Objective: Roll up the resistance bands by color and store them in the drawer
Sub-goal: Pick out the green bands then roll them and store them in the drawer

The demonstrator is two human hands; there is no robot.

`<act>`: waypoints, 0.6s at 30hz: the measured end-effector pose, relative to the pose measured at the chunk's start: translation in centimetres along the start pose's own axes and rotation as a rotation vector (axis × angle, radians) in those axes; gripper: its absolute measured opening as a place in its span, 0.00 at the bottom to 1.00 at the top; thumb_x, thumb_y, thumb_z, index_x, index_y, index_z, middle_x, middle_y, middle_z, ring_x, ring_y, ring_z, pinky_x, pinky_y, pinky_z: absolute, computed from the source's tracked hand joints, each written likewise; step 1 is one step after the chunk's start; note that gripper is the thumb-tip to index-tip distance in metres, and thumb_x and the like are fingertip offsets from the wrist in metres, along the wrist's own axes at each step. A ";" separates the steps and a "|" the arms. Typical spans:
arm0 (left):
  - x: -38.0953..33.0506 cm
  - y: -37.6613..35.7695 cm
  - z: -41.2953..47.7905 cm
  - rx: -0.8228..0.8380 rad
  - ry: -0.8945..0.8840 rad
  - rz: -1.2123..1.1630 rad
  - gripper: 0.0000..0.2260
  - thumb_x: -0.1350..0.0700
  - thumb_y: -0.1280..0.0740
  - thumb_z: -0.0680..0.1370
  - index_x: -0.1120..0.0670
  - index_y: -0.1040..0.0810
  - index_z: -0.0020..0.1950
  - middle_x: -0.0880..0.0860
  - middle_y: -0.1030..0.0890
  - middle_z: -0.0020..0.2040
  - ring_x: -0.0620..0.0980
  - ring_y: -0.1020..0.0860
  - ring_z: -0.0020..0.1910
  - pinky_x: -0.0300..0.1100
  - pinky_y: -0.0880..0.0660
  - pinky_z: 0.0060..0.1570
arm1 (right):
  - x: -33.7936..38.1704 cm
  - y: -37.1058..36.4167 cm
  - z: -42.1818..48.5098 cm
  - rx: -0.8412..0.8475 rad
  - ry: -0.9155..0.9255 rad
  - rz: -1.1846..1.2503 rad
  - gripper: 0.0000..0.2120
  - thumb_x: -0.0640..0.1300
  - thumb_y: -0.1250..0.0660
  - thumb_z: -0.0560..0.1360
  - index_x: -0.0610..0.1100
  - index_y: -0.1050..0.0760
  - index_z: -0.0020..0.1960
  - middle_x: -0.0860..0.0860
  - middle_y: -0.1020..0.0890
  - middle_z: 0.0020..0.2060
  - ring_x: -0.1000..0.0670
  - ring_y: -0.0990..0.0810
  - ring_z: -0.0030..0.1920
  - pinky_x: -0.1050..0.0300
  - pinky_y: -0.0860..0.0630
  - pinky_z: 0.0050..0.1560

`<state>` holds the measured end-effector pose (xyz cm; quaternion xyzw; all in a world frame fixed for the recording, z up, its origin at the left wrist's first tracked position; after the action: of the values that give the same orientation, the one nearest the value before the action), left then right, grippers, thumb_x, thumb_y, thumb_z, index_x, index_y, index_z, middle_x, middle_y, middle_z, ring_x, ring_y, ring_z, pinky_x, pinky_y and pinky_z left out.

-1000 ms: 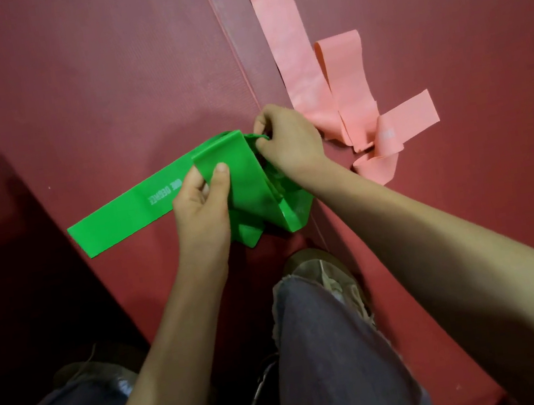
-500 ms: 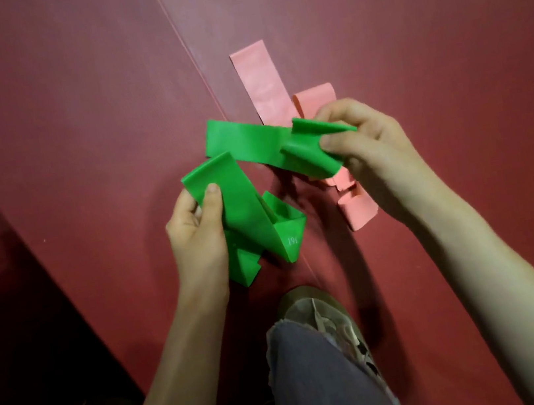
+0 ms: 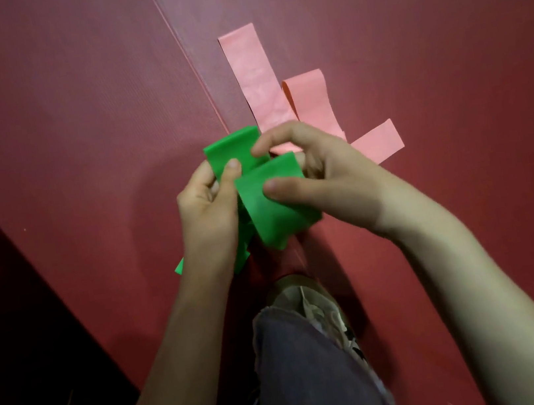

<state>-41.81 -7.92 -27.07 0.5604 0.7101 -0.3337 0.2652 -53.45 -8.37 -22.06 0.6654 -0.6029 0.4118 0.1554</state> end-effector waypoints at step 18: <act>1.5 0.7 -1.2 0.038 0.160 0.006 0.13 0.55 0.44 0.79 0.53 0.21 0.44 0.48 0.18 0.31 0.43 0.21 0.30 0.37 0.24 0.33 | -2.1 -0.6 2.2 -0.283 0.033 -0.339 0.34 0.35 0.37 0.73 0.45 0.51 0.73 0.42 0.20 0.39 0.41 0.21 0.41 0.44 0.24 0.51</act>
<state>-41.49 -5.99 -27.54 0.5924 0.7209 -0.3004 0.1978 -51.95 -8.35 -24.75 0.7218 -0.5318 0.3020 0.3241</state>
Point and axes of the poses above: each hand's wrist, its own z-axis towards the middle knuckle, its own y-axis out of the back of the hand, x = y × z, the point moved 3 cm from there along z, towards the middle knuckle
